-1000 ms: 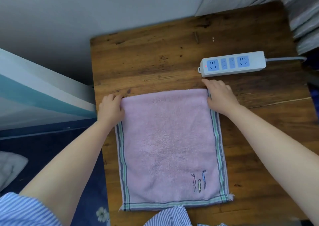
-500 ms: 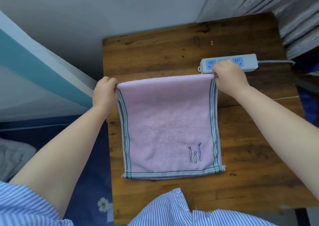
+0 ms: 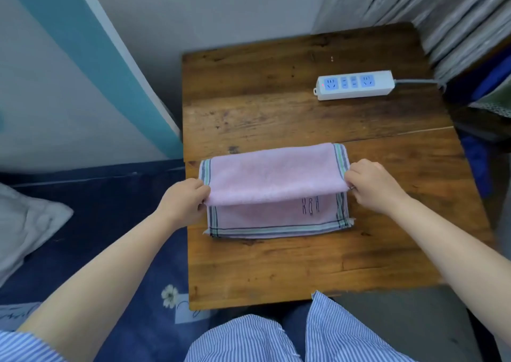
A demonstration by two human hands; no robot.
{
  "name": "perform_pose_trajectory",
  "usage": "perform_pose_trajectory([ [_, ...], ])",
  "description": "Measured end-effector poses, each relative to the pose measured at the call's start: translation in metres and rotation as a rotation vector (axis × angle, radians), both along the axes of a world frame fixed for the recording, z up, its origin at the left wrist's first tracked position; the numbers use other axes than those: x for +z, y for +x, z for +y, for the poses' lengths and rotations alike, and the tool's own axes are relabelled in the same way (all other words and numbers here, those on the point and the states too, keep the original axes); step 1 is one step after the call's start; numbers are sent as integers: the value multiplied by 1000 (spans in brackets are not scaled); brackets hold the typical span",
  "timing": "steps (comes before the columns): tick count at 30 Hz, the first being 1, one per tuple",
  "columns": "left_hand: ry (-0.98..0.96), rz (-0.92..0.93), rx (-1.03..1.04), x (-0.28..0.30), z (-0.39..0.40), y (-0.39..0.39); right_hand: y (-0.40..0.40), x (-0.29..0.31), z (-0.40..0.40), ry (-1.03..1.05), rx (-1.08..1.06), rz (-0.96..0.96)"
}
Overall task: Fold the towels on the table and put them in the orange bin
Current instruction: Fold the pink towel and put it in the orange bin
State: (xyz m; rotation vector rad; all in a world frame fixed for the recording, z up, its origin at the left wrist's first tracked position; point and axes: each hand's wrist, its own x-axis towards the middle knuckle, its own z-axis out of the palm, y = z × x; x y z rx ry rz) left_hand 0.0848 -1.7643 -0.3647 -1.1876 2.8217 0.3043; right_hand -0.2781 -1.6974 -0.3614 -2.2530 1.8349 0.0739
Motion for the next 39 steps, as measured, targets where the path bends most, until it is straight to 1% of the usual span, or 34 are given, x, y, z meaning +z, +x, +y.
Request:
perform_pose_trajectory([
  [1,15,-41,-23,-6,5,2,2,-5,9,30,-3,7],
  [3,37,-213,-9,-17,16,5,7,-13,25,95,-16,62],
  [4,78,-301,4,-25,23,6,10,-15,33,101,-15,85],
  [6,123,-393,-3,-35,30,9,13,-17,43,59,20,88],
  [10,97,-380,-14,-47,44,9,19,-17,55,-44,45,99],
  [16,97,-447,-46,-61,64,12,16,-31,72,-4,-16,150],
  [21,112,-456,6,-70,70,11,24,-51,81,-49,24,160],
  [22,117,-451,23,-71,72,10,25,-53,83,-19,6,168],
  [26,161,-468,34,-73,77,7,26,-64,86,244,-131,273],
  [28,200,-490,29,-70,78,3,32,-57,83,274,-214,313],
  [29,209,-479,45,-66,79,0,37,-54,78,226,-251,318],
  [30,208,-436,81,-62,78,-4,43,-51,73,127,-269,279],
  [31,193,-341,150,-58,76,-11,52,-48,65,35,-264,195],
  [33,160,-65,351,-52,68,-30,75,-46,46,-161,-214,16],
  [34,154,62,433,-52,62,-43,89,-50,33,-161,-205,-50],
  [36,188,228,516,-59,48,-71,116,-63,5,-22,-231,-96],
  [37,209,286,527,-63,41,-83,125,-69,-6,38,-250,-102],
  [39,209,328,537,-76,28,-101,136,-87,-22,39,-234,-77],
])
